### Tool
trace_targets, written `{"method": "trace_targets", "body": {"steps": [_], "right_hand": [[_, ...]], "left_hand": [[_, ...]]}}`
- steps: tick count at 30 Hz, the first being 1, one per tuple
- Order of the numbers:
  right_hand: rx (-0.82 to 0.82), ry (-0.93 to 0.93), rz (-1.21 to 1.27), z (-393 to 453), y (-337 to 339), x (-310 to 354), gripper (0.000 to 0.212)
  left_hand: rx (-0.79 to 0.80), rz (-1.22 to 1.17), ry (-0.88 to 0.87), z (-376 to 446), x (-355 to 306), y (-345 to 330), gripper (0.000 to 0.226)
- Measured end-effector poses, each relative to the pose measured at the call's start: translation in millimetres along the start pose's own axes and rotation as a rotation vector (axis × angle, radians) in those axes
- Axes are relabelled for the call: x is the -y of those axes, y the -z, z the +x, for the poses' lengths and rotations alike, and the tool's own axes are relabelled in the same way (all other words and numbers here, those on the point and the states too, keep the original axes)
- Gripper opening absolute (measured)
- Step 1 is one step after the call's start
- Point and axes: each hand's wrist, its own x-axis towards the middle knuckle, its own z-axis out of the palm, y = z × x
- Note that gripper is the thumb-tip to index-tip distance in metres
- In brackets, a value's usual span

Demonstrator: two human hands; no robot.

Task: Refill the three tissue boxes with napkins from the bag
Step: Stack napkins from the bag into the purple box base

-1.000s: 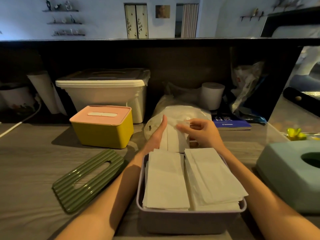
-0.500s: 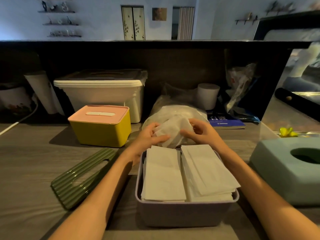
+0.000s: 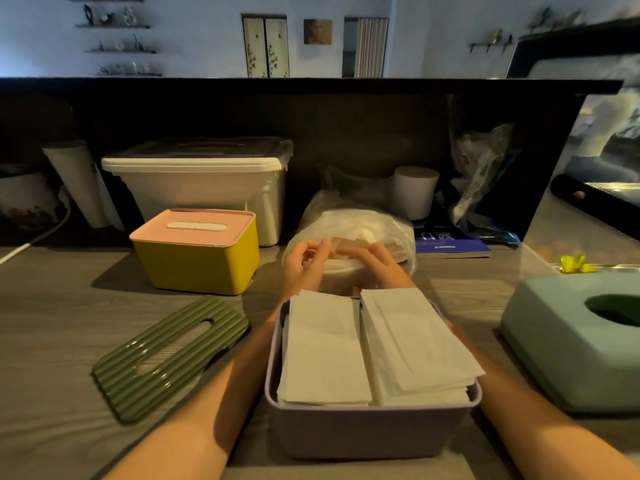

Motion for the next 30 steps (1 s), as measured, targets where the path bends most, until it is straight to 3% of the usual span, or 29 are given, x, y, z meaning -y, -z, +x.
{"method": "trace_targets", "body": {"steps": [5,10,14,18,20,25,30], "right_hand": [[-0.118,0.026,0.101,-1,-3,1,0.082],[-0.082,0.032,0.161,-2,-8,-1,0.079],[-0.095,0.031,0.413,-1,-13,1,0.075],[-0.078,0.027,0.450,-1,-12,3,0.070],[-0.115,0.013,0.423,-2,-8,0,0.067],[-0.169,-0.047,0.398,-4,6,-6,0.057],[-0.047,-0.062,0.175,-7,26,-9,0.049]], "left_hand": [[-0.069,-0.009,0.002,4,6,-2,0.018],[-0.080,-0.045,0.029,2,5,-2,0.017],[-0.117,0.006,0.004,8,8,-5,0.016],[-0.117,0.007,0.001,5,2,-4,0.030],[-0.025,0.015,0.003,2,-4,-1,0.032],[0.313,0.392,-0.121,3,-18,22,0.032],[0.313,0.352,-0.116,2,-13,38,0.031]]}}
